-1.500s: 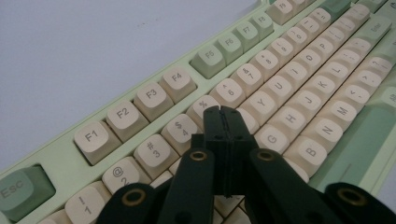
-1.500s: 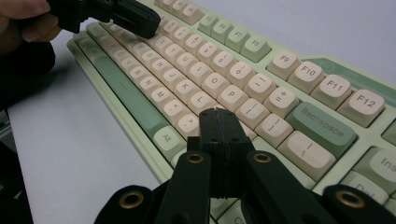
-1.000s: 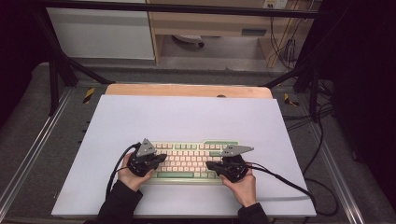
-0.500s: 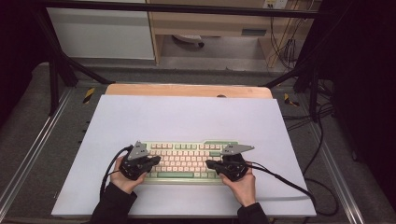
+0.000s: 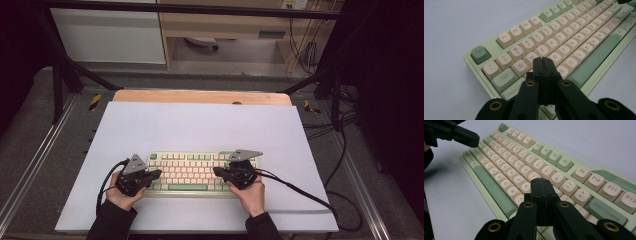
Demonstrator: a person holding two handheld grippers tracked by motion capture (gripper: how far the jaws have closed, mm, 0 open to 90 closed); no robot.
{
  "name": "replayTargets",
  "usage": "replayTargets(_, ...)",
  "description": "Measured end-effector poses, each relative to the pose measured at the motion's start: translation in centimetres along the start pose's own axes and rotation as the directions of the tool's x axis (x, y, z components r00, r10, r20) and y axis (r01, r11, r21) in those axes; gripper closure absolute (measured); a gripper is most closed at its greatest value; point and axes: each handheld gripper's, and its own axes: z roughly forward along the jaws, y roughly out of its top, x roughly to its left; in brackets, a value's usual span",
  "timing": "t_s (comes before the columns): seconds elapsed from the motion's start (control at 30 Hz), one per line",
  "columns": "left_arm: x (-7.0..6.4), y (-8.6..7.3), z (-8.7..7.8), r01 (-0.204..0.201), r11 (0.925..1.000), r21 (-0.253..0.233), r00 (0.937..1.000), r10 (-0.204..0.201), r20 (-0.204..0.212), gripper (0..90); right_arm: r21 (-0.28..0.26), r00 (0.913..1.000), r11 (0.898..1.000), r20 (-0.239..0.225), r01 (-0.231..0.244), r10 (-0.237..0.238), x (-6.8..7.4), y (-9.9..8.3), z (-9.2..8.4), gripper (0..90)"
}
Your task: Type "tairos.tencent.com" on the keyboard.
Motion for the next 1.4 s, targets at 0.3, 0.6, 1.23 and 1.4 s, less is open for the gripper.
replayTargets(0.3,0.1,-0.3,0.0,0.002,1.0000,0.005,1.0000,-0.002,0.004,89.9,0.010,0.9999,1.000,0.012,0.005,-0.005,0.2,0.8,1.6,90.0)
replayTargets(0.6,0.3,-0.4,0.0,0.008,1.0000,0.000,1.0000,-0.008,0.003,89.9,0.035,0.9996,0.999,0.026,0.001,-0.002,0.2,1.1,3.2,90.0)
replayTargets(1.23,0.3,-0.4,0.1,0.009,0.9999,0.004,0.9999,-0.009,0.007,89.9,0.057,0.9994,0.998,0.034,-0.002,0.000,-0.1,0.6,4.3,90.0)
replayTargets(1.4,0.3,-0.4,0.2,0.007,1.0000,0.005,0.9999,-0.008,0.009,89.9,0.060,0.9993,0.998,0.038,0.002,-0.004,-0.1,0.5,4.4,90.0)
